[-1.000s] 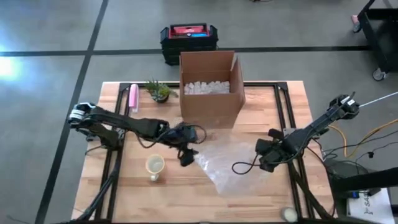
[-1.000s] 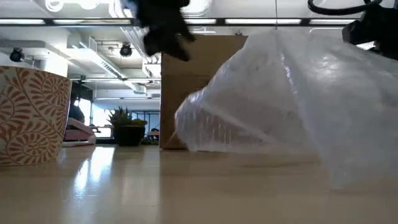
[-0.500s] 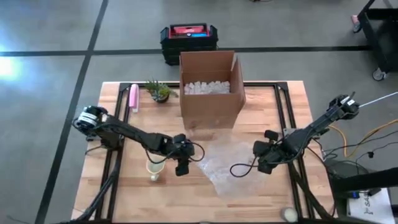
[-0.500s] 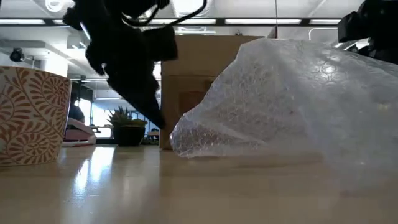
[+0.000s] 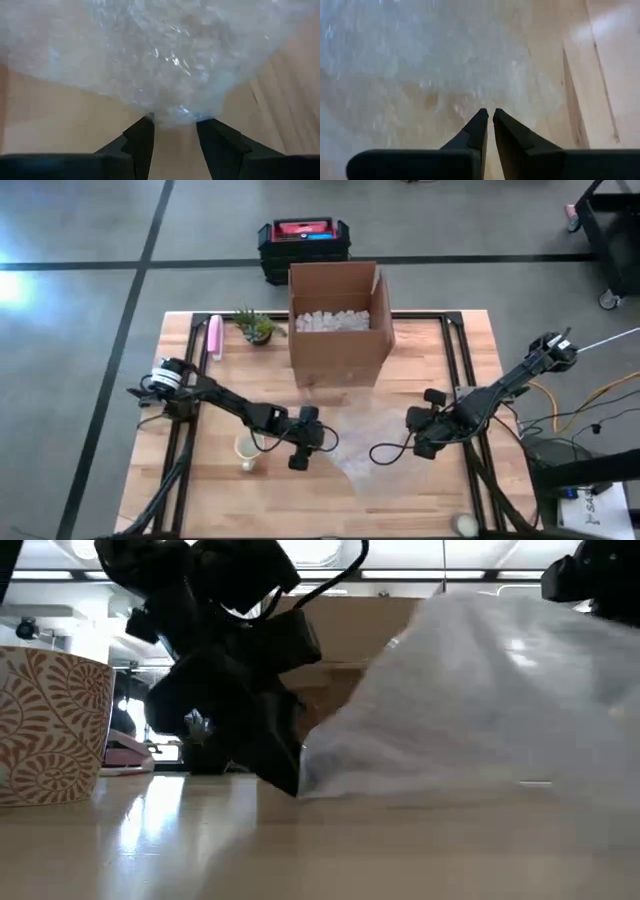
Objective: Wrap mug
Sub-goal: Wrap the orange patterned mug using the bubble wrap
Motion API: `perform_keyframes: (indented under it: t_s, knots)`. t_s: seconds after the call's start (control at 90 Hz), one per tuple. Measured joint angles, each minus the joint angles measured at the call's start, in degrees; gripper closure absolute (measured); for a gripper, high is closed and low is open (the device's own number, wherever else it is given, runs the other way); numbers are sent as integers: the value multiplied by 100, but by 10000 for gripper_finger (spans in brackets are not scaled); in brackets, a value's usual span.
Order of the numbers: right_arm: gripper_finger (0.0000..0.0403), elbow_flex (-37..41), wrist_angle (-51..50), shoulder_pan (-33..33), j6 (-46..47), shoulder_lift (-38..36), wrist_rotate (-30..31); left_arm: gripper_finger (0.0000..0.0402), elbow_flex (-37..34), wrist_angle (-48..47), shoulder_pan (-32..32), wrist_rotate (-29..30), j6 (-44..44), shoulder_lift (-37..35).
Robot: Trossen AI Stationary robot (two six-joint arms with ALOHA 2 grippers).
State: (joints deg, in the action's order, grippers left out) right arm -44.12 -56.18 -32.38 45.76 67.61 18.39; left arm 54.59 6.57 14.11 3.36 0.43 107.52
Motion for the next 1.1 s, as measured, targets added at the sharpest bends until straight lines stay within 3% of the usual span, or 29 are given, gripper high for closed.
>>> perform_keyframes:
  t_s: [0.233,0.578,0.822,0.933,1.1]
  knots:
    - [384,7,88,0,17,-2,81,287,12,851,-11,21,420,298]
    - [384,15,175,0,-33,0,122,301,616,742,-108,169,796,204]
    - [384,30,254,0,-53,0,124,287,621,688,-202,163,1288,273]
    - [384,35,293,0,-74,0,212,278,676,1077,-230,34,1280,531]
    - [384,39,311,0,-74,-2,264,275,1045,926,-227,-131,1198,1125]
